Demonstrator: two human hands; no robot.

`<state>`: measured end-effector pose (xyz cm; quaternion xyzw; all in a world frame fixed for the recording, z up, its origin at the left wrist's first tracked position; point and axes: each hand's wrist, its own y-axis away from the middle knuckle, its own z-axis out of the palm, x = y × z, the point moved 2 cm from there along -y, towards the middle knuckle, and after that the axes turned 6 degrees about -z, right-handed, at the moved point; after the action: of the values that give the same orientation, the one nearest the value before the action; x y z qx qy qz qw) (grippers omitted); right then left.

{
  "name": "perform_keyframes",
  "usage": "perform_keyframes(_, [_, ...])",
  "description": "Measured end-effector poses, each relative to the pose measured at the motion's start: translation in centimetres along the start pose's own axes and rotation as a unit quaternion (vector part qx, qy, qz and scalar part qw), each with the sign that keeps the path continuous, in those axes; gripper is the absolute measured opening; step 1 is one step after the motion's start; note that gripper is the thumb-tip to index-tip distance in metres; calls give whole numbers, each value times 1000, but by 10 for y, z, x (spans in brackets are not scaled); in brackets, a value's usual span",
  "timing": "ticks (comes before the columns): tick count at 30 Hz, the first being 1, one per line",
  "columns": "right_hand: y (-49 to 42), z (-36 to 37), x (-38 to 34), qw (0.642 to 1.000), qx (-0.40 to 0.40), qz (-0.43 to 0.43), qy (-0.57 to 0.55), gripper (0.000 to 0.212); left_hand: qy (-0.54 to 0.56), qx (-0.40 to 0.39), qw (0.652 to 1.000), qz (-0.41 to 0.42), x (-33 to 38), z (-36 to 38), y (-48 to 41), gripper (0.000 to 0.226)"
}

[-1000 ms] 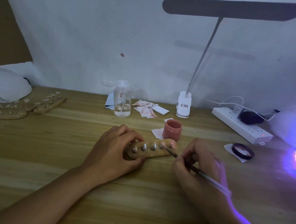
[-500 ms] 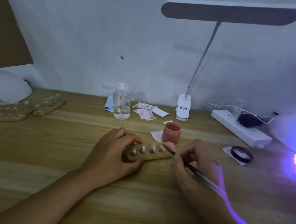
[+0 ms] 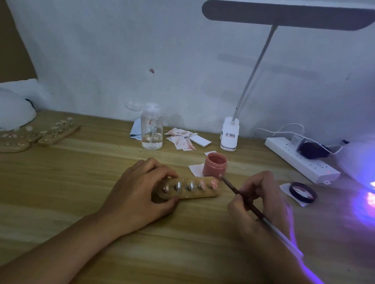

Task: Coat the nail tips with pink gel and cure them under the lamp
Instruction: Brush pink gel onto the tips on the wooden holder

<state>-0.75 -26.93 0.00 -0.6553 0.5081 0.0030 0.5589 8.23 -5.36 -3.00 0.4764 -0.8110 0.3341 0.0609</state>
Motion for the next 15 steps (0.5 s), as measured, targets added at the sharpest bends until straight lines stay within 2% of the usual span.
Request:
perform_keyframes(4, [3, 4, -6, 996, -57, -41, 55, 14, -2, -9, 1000, -7, -2, 2, 0, 40])
perform_keyframes(6, [3, 4, -5, 999, -32, -25, 24, 17, 14, -11, 1000, -25, -5, 2, -1, 41])
perform_keyframes(9, [4, 3, 3, 997, 8, 35, -71, 30, 58, -20, 996, -61, -12, 5, -5, 43])
perform_keyframes(11, [1, 4, 6, 987, 16, 76, -141, 22, 106, -37, 990, -86, -16, 6, -7, 44])
perform_keyframes(15, [-1, 5, 17, 929, 54, 220, -292, 9, 152, -59, 981, -103, -20, 4, -10, 46])
